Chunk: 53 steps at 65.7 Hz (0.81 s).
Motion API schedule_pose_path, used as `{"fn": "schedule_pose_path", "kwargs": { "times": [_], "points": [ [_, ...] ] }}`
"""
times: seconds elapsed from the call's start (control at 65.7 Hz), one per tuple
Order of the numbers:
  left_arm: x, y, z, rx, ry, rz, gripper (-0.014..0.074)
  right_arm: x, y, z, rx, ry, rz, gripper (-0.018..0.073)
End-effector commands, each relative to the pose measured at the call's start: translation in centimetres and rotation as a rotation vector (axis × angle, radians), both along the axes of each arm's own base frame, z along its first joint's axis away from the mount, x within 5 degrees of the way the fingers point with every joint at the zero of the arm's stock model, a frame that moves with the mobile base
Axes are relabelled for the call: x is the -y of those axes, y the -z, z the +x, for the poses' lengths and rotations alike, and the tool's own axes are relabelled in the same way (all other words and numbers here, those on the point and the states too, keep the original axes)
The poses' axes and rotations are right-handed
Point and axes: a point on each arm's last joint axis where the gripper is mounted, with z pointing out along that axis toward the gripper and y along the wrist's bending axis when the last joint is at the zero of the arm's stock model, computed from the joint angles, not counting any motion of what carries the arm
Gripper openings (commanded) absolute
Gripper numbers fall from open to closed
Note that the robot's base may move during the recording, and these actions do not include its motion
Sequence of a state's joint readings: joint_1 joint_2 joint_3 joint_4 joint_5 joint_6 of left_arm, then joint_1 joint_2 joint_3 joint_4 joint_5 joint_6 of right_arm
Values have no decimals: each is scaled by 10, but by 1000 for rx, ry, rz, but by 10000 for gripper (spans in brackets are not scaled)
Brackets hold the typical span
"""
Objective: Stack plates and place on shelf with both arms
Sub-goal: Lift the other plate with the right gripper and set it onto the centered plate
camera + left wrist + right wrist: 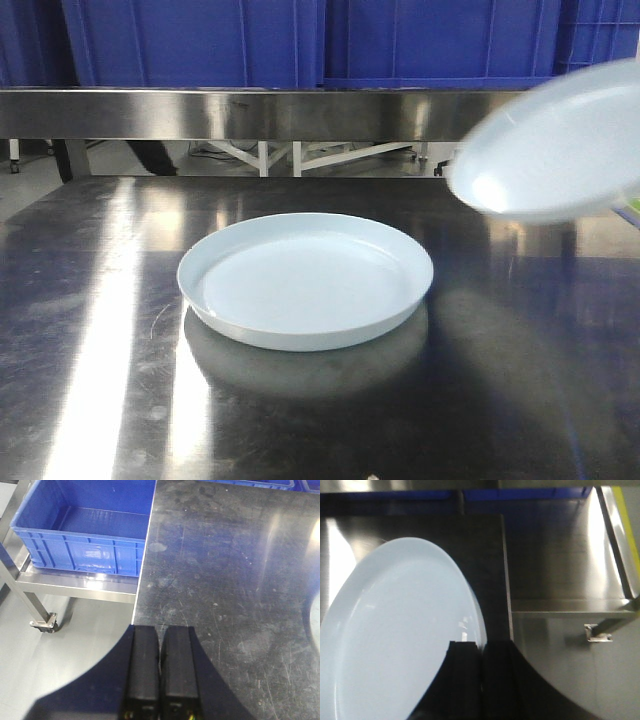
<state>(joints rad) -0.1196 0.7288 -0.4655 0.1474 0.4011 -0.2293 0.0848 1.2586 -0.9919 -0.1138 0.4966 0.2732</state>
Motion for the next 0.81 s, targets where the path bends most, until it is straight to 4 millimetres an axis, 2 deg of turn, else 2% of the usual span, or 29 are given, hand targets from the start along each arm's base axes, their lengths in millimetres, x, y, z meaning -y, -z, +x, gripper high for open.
{"fn": "schedule_pose_path", "kwargs": {
  "times": [0.0,0.091,0.243,0.426,0.533,0.67,0.746,0.791],
  "points": [
    [1,-16,4,106,5,-21,82,-21,-30,5,127,-76,27,50],
    [1,-16,4,109,5,-21,82,-49,-28,12,110,-168,30,50],
    [1,-17,4,112,6,-22,82,-97,-14,26,51,-302,24,50],
    [1,-17,4,112,6,-22,82,-141,8,39,-10,-405,9,50],
    [1,-17,4,114,6,-22,82,-152,18,43,-36,-428,1,50],
    [1,-17,4,114,6,-22,82,-155,31,46,-78,-428,-12,67],
    [1,-17,4,114,6,-22,82,-155,36,48,-105,-426,-21,173],
    [1,-17,4,114,6,-22,82,-155,40,48,-126,-424,-28,279]
  ]
}}
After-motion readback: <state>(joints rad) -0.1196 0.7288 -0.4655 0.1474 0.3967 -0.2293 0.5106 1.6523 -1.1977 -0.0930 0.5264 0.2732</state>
